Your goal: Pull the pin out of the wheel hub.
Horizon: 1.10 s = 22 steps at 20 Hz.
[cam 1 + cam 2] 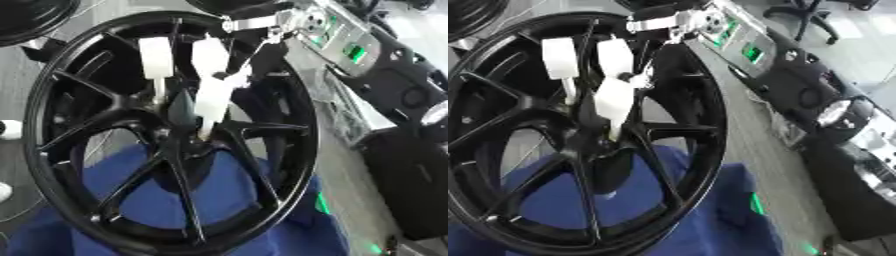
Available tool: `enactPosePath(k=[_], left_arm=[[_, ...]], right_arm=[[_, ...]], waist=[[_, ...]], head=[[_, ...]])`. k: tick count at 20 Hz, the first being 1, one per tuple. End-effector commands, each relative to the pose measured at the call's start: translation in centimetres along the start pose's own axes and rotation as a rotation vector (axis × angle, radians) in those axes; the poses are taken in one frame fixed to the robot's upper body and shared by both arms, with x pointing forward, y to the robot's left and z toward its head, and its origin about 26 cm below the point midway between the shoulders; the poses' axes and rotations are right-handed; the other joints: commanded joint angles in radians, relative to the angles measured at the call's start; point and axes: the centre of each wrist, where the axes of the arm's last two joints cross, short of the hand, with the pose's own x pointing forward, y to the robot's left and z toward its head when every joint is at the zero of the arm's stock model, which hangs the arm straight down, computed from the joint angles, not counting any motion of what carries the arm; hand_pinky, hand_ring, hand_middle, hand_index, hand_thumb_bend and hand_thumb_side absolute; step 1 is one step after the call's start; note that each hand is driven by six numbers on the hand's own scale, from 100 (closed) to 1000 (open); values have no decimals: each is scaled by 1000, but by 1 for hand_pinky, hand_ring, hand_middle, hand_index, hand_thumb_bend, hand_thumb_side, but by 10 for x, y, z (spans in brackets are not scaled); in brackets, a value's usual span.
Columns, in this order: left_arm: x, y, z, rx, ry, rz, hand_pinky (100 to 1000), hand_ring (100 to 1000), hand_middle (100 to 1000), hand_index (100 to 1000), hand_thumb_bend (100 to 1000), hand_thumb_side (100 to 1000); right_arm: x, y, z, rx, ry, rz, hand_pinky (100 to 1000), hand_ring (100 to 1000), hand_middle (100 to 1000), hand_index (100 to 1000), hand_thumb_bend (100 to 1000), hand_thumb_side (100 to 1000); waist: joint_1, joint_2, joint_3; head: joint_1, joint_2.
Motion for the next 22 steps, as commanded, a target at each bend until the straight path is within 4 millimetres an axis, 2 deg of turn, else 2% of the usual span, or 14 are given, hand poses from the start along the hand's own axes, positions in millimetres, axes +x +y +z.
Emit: enactPosePath(k=[1,6,12,13,22], left_arm=[[7,3,-2,0,-22,-14,477,701,640,669,100,776],[7,4,-2,4,-21,-14,478,701,640,668,100,774],[7,4,-2,4,-21,-14,478,701,640,668,100,774],[7,4,-2,5,-20,-14,480,702,638,666,100,772],[5,7,-1,13,-17,-18,481,702,638,666,100,770]], right_arm=[[1,-10,7,-32,18,-6,870,698,500,653,100,243],[-1,-10,7,-41,40,-39,842,646,449,579,100,233],[-1,-10,7,-42,46,-49,842,646,449,579,100,233],[-1,-11,7,-43,44,-49,832,610,413,526,100,211],[19,-35,33,-121,-40,-106,842,607,412,522,100,201]], waist=[[6,-15,3],[5,-15,5],[5,-15,5],[5,-15,5],[9,-22,-8]], head=[[-8,-9],[-16,-6],[-17,-5],[-17,-5],[-8,-1]])
